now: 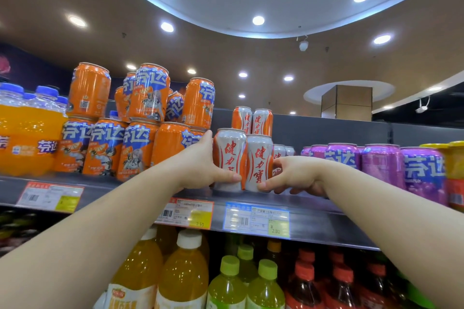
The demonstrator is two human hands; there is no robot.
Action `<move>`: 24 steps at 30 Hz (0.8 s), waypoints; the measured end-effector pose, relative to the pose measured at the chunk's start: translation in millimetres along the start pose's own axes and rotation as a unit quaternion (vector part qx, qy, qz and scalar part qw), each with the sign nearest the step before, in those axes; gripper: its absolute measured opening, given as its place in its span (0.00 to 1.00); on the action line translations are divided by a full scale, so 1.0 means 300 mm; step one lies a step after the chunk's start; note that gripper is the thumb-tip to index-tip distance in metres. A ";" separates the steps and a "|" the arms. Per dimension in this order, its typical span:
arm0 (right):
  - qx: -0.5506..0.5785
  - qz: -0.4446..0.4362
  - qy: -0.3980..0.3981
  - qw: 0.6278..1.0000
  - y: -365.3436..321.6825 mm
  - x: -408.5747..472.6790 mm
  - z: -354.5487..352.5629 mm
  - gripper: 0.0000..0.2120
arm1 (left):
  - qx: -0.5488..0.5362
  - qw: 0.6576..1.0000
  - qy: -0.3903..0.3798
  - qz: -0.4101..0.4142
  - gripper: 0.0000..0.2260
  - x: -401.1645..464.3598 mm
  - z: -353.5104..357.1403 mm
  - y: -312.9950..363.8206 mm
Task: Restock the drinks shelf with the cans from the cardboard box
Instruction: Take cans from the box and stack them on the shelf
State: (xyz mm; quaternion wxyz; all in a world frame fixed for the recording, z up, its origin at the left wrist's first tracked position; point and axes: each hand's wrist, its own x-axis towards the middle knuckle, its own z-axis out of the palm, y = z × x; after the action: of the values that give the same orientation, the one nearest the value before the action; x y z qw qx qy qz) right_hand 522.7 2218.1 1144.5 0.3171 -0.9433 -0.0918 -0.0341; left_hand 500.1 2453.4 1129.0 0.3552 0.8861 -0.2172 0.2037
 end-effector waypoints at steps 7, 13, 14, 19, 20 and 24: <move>0.043 0.002 0.017 0.999 0.027 0.008 0.016 0.33 | 0.103 0.988 0.114 0.020 0.56 -0.026 0.056 0.000; 0.059 0.027 0.015 0.998 0.022 0.014 0.017 0.35 | 0.089 0.994 0.060 -0.035 0.55 0.009 0.049 0.025; 0.063 0.026 0.015 0.998 0.019 0.016 0.019 0.34 | 0.086 0.994 0.055 -0.042 0.55 0.014 0.052 0.030; 0.033 0.013 0.025 0.999 0.008 0.020 0.021 0.30 | 0.077 0.995 0.015 -0.063 0.55 0.038 0.051 0.042; 0.026 0.015 0.030 0.999 0.008 0.020 0.019 0.30 | 0.074 0.995 0.008 -0.066 0.54 0.044 0.050 0.046; 0.004 0.026 0.035 0.999 0.009 0.019 0.007 0.31 | 0.070 0.994 -0.018 -0.083 0.55 0.063 0.053 0.063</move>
State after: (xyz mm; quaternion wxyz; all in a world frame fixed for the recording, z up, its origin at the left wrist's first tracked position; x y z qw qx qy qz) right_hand 528.6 2218.1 1141.9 0.3248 -0.9423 -0.0563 -0.0585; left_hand 508.9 2425.3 1138.3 0.3040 0.9272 -0.1345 0.1724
